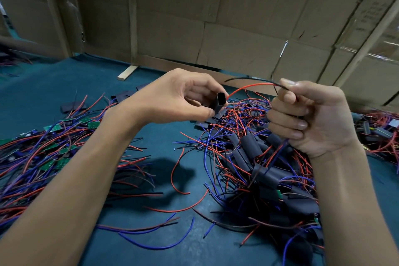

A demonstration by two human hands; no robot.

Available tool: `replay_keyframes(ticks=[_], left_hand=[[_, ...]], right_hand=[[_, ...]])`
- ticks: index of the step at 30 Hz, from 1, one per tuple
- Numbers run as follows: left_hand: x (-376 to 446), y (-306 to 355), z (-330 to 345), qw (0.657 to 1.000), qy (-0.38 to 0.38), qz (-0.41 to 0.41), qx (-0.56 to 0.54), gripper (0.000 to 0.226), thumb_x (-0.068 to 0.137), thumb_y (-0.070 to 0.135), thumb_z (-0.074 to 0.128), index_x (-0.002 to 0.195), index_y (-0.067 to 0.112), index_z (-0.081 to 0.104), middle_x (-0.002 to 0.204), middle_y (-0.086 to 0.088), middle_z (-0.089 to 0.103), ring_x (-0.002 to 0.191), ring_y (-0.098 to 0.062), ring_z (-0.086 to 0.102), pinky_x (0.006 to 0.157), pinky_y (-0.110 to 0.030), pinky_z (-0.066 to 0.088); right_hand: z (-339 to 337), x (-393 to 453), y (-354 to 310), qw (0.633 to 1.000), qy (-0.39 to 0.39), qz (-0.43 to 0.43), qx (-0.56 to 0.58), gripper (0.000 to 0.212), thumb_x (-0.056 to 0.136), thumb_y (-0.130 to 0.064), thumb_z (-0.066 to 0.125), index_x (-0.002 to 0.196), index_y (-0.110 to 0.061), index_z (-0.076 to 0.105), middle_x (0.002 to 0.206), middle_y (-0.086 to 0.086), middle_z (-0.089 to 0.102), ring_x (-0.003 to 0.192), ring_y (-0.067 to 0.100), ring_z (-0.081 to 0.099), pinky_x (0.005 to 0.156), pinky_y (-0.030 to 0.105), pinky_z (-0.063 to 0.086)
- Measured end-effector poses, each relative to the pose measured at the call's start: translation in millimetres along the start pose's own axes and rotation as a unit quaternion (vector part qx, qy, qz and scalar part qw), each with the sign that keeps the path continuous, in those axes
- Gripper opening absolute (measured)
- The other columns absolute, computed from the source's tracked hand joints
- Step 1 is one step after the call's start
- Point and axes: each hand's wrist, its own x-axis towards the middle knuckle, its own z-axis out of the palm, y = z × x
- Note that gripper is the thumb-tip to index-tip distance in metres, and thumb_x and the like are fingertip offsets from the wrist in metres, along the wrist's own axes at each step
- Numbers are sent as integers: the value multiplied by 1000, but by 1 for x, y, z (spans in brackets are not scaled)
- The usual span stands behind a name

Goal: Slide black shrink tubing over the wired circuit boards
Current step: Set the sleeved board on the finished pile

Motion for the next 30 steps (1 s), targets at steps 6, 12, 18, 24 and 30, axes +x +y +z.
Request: replay_keyframes(ticks=[6, 12, 18, 24, 30], left_hand=[[0, 2, 0, 1000, -8, -7, 0, 37, 83, -15, 67, 116, 1, 68, 107, -16, 75, 102, -31, 72, 97, -50, 53], [-1, 4, -4, 1000, 6, 8, -4, 35, 83, -14, 69, 113, 3, 69, 104, -13, 76, 99, -30, 73, 94, -45, 55], [-1, 3, -7, 1000, 9, 11, 4, 35, 82, -14, 69, 112, 5, 69, 101, -13, 77, 97, -30, 73, 94, -47, 55], [-1, -1, -9, 1000, 11, 16, 14, 36, 82, -11, 71, 111, 10, 71, 98, -7, 78, 95, -25, 74, 93, -44, 57], [1, -3, -9, 999, -3, 22, 49, 36, 81, -5, 74, 111, 16, 71, 100, 0, 77, 94, -15, 74, 90, -42, 57]], right_hand=[[1, 0, -1, 1000, -20, -1, -10, 21, 77, -28, 67, 61, -16, 60, 49, -10, 13, 41, 8, 11, 36, 19, 13], [1, -1, 0, 999, 16, 18, -47, 26, 65, -31, 78, 60, -15, 57, 52, -8, 10, 43, 9, 7, 38, 20, 8], [2, -4, -2, 993, 65, 20, -97, 26, 81, -24, 56, 57, -15, 55, 52, -7, 7, 43, 11, 6, 38, 19, 8], [5, -6, -2, 989, 82, 23, -123, 28, 81, -23, 55, 54, -15, 57, 54, -4, 6, 44, 12, 5, 36, 18, 11], [6, -5, -1, 987, 73, 24, -143, 25, 76, -26, 64, 57, -13, 55, 54, -4, 7, 44, 12, 7, 37, 18, 10]])
